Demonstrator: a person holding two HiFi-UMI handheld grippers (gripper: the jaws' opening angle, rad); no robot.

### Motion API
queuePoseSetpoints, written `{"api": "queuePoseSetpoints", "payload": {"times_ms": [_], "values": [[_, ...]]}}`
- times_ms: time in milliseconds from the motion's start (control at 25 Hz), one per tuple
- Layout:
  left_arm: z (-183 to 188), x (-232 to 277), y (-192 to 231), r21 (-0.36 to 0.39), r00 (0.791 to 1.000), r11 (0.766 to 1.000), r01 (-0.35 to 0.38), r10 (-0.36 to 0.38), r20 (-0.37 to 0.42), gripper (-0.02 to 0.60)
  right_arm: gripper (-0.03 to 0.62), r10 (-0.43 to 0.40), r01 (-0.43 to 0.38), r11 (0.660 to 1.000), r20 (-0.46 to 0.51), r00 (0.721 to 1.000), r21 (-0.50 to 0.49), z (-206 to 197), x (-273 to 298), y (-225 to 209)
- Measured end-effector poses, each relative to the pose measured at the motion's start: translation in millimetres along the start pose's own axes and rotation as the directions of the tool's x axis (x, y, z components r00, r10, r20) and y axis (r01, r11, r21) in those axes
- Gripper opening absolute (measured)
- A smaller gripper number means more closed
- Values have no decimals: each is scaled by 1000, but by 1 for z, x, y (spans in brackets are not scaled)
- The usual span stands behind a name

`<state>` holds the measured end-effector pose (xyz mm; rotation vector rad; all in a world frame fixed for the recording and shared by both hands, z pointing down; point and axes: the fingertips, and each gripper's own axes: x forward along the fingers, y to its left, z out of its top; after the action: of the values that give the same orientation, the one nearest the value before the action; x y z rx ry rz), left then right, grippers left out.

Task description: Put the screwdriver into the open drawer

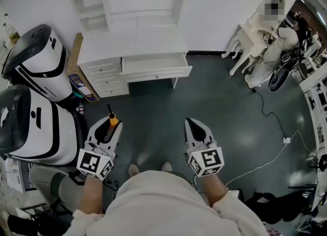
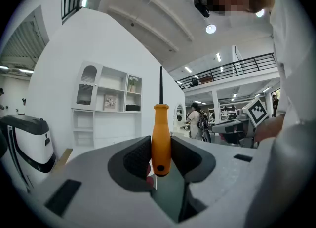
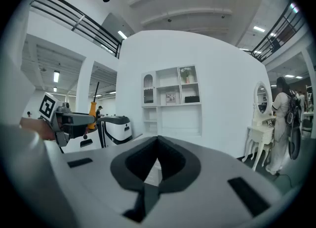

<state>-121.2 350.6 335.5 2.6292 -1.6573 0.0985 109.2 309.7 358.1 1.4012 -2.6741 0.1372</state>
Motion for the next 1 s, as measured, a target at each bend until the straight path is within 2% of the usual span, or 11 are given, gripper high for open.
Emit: {"api": "queuePoseSetpoints", "payload": {"times_ms": [640,1000], "values": [[-3,16,-3,11,1000,1000,10,-10,-7,125,3,0,0,1000,22,1000,9,3,4,-10],[-8,48,-18,9,1000,1000,-2,2,-10,124,3,31,-31,999,3,1000,26,-12,8,-41]]}}
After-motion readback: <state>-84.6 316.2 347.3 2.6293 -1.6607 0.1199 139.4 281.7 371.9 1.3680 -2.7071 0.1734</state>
